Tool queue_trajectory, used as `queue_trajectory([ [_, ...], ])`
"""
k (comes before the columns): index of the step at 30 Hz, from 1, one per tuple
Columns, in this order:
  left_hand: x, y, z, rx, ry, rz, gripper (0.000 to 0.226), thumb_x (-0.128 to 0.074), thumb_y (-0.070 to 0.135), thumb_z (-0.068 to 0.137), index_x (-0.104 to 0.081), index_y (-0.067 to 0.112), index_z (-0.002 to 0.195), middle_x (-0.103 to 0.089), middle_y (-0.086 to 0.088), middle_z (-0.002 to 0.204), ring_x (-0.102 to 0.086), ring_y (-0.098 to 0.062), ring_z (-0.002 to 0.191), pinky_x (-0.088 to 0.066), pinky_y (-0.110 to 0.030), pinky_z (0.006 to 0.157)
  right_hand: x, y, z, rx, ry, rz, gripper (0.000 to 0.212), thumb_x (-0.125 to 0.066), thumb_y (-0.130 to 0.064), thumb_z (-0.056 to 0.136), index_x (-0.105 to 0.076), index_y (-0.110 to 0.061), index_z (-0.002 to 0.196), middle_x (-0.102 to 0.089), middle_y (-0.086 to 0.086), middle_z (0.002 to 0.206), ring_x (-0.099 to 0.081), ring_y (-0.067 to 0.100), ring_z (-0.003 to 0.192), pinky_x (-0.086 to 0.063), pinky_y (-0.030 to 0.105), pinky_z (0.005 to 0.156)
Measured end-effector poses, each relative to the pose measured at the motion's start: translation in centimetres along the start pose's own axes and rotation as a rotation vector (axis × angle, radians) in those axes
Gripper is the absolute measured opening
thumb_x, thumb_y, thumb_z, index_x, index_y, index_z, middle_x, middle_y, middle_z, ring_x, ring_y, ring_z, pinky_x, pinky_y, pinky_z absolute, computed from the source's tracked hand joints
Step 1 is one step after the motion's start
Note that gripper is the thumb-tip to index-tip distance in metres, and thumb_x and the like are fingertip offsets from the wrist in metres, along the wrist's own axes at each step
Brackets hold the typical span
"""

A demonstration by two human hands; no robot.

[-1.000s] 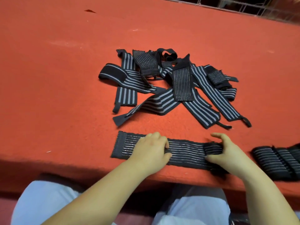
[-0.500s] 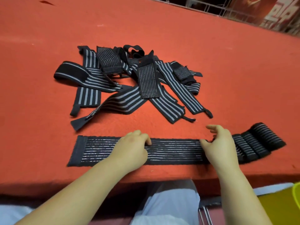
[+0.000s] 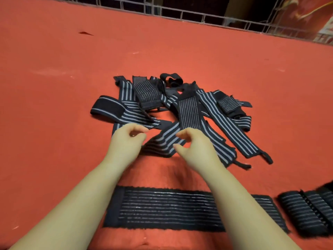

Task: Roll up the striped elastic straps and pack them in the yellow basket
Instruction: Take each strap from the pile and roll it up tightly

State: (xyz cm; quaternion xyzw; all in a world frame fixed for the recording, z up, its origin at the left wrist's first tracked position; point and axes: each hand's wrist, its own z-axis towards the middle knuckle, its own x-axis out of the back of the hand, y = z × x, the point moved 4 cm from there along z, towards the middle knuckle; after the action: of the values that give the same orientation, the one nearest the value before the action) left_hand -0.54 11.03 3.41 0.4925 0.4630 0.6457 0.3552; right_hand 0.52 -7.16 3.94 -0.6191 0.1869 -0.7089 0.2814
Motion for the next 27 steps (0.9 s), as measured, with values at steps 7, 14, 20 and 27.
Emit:
queue_trajectory([
  [7, -0.7, -3.8, 6.9, 0.316, -0.067, -0.184, 0.03, -0.059, 0.011, 0.088, -0.051, 0.015, 0.117, -0.057, 0.003, 0.091, -0.058, -0.014, 0.084, -0.046, -0.027, 0.076, -5.3, -2.8, 7.5, -0.039, -0.093, 0.079, 0.035, -0.064, -0.022, 0.084, -0.059, -0.018, 0.119, -0.063, -0.001, 0.119, -0.058, 0.014, 0.108, -0.041, 0.024, 0.094],
  [14, -3.3, -5.4, 12.9, 0.421, -0.022, -0.27, 0.073, -0.066, 0.038, 0.083, -0.031, 0.014, 0.142, -0.057, -0.003, 0.12, -0.058, -0.023, 0.11, -0.044, -0.042, 0.1, -7.4, -2.4, 13.3, -0.193, -0.086, 0.282, 0.073, -0.066, -0.021, 0.084, -0.03, -0.014, 0.146, -0.047, 0.002, 0.141, -0.05, 0.017, 0.123, -0.035, 0.023, 0.1],
  [20, -3.6, -5.1, 14.2, 0.249, -0.059, -0.112, 0.047, -0.041, -0.005, 0.083, -0.057, 0.025, 0.116, -0.066, 0.006, 0.094, -0.057, -0.006, 0.074, -0.044, -0.01, 0.057, -8.6, -1.4, 17.1, -0.342, -0.058, 0.712, 0.045, -0.065, -0.009, 0.085, -0.049, -0.009, 0.127, -0.066, 0.004, 0.096, -0.065, 0.013, 0.073, -0.056, 0.032, 0.078],
  [27, -3.8, -6.0, 11.9, 0.211, -0.175, -0.08, 0.054, -0.041, -0.005, 0.08, -0.06, 0.029, 0.118, -0.067, 0.007, 0.094, -0.059, -0.01, 0.08, -0.044, -0.025, 0.07, -6.9, -3.3, 15.3, -0.261, 0.003, 0.75, 0.022, -0.055, -0.011, 0.087, -0.042, -0.016, 0.07, -0.055, 0.006, 0.068, -0.051, 0.018, 0.062, -0.041, 0.028, 0.055],
])
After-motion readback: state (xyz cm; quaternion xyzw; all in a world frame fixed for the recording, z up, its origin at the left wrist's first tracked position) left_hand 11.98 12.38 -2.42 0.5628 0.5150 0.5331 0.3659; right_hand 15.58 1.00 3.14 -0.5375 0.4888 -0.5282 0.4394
